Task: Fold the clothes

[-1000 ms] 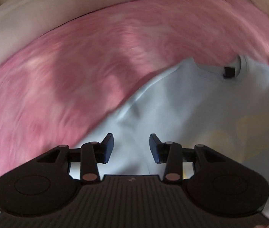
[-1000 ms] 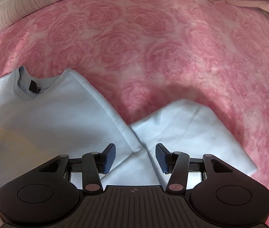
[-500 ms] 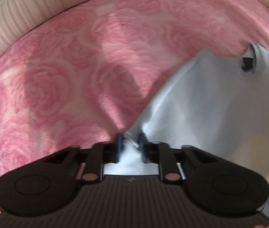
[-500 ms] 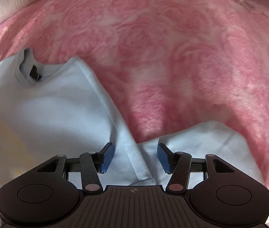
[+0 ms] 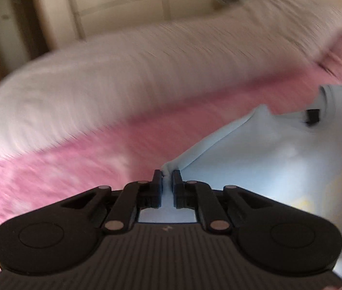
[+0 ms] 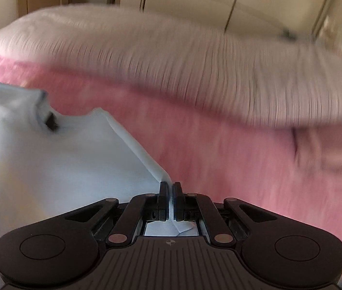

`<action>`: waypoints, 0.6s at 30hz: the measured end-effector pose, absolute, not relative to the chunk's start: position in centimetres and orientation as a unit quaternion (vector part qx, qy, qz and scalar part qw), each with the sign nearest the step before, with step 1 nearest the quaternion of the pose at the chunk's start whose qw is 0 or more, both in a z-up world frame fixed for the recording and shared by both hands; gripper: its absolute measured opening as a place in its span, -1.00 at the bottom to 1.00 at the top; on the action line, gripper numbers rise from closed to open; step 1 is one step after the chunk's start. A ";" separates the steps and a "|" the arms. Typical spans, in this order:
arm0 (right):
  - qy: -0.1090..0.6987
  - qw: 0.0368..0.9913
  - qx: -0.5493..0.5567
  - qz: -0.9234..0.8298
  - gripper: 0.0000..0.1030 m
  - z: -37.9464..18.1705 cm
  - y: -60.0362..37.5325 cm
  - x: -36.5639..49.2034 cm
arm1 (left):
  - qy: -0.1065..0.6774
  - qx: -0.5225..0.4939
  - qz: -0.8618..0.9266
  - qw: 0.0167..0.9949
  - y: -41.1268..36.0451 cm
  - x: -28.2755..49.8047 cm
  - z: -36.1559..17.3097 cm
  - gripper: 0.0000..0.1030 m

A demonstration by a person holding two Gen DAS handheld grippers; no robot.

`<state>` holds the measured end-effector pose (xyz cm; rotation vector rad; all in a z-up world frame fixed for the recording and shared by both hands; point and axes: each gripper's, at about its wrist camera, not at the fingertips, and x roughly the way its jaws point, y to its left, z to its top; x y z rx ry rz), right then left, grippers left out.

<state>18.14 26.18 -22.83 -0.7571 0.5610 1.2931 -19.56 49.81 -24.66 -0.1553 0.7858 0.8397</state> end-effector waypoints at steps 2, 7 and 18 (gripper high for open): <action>0.249 0.713 -0.323 0.571 -0.96 -22.4 29.8 18.5 | 0.370 -0.070 0.424 0.824 51.7 -18.9 -23.9 -0.62; 0.319 0.731 -0.248 0.551 -0.40 -22.2 33.0 19.4 | 0.376 -0.106 0.443 0.807 50.6 -19.6 -24.2 -0.44; 0.640 0.617 -0.138 0.436 -0.24 -32.5 10.6 15.6 | 0.400 -0.513 0.351 0.673 32.3 -30.1 -34.1 -0.43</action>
